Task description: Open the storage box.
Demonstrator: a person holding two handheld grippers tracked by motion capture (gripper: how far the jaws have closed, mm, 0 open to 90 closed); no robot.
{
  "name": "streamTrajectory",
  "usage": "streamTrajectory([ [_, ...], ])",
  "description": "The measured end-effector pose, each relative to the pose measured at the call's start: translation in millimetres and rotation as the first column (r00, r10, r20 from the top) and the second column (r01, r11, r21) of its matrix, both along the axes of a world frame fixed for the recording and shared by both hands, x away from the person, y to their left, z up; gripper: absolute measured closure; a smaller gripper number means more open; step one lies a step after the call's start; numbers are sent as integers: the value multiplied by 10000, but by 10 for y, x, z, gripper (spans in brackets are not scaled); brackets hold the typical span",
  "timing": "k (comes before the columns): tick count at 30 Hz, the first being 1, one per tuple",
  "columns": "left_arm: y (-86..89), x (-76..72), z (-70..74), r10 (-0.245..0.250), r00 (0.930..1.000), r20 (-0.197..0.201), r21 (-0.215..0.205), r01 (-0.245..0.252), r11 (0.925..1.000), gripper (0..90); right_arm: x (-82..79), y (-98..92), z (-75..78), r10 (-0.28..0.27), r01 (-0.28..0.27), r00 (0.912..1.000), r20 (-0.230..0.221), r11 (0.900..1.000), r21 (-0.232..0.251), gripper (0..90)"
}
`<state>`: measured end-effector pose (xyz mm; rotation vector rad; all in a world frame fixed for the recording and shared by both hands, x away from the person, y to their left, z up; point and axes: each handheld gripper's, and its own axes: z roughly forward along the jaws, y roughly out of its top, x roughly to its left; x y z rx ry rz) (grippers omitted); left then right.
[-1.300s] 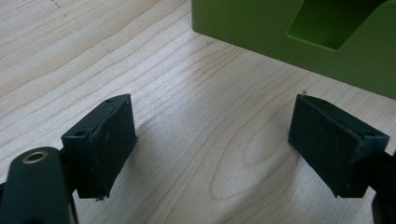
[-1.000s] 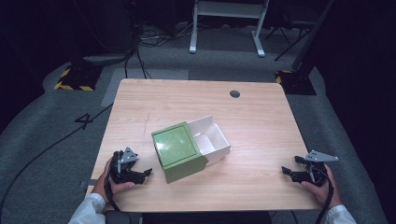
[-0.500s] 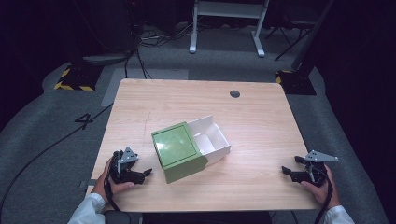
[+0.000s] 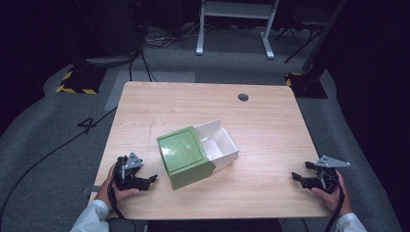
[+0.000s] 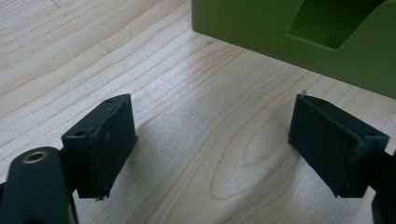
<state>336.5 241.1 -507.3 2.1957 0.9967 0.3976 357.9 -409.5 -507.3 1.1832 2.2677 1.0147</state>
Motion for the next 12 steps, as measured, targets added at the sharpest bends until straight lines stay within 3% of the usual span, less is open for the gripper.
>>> streamTrajectory([
  [12, -1, 9, 1, 51, 10000, -23, -2, -51, 10000, 150, 0, -1, 0, 5, -5, 10000, -3, 10000, 16, 191],
])
